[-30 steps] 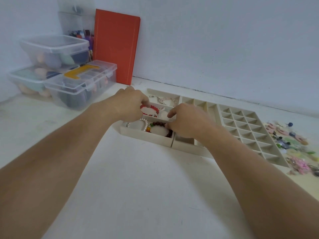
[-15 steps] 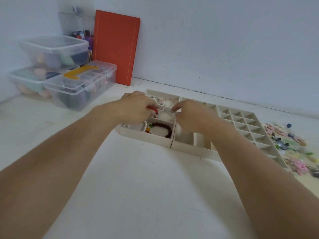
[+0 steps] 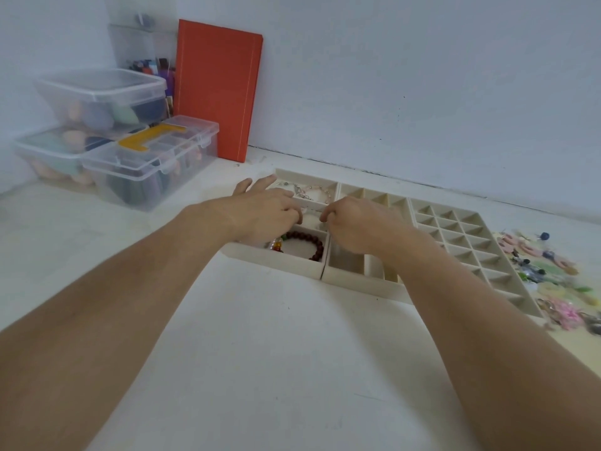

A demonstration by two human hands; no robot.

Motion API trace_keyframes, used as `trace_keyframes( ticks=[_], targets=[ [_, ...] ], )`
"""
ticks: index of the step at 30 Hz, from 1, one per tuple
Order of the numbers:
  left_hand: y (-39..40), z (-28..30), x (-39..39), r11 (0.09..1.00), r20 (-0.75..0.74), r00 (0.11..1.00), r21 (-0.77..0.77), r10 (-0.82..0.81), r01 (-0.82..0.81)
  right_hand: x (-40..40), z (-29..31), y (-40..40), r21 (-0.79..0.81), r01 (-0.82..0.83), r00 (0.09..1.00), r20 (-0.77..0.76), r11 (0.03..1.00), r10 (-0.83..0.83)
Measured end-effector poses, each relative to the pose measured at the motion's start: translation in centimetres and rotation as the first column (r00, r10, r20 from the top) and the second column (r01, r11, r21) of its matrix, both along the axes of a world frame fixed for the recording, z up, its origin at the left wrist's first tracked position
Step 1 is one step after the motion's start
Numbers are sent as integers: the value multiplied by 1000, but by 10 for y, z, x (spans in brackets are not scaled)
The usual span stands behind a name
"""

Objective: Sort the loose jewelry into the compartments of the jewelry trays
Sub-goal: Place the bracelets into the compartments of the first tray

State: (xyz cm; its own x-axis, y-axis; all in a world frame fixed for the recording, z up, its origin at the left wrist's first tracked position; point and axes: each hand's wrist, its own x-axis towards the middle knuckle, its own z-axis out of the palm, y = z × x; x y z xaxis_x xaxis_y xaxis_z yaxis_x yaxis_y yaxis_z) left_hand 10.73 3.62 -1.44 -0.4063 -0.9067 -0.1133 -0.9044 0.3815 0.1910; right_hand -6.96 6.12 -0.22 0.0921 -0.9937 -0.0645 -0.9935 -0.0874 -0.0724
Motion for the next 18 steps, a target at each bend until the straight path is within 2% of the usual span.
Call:
trace_keyframes(
  ticks=[4,8,11,13,15,18],
  targets=[
    [-1,-2,0,1000,29,1000,-13,10,-9,1,-3,-2,-34,3,999,-44,999,-5],
    [-6,-7,3,998,126,991,-28,-54,58,2,-6,-4,-50,0,999,-48,999,-2],
    [-8,-2,7,999,-51,999,-39,4,-5,2,-5,-3,-55,-8,999,-44,998,6],
    [-11,6,15,996,-91,995,-66,46,-52,1,-2,-1,-62,-8,999,-37,998,6],
    [-14,14,29,995,-58,993,-22,100,-101,1,1,1,-72,-12,1000,-3,997,12],
    [-12,22,43,980,8,987,123,159,-158,4,4,5,-75,-36,998,44,997,40]
  ],
)
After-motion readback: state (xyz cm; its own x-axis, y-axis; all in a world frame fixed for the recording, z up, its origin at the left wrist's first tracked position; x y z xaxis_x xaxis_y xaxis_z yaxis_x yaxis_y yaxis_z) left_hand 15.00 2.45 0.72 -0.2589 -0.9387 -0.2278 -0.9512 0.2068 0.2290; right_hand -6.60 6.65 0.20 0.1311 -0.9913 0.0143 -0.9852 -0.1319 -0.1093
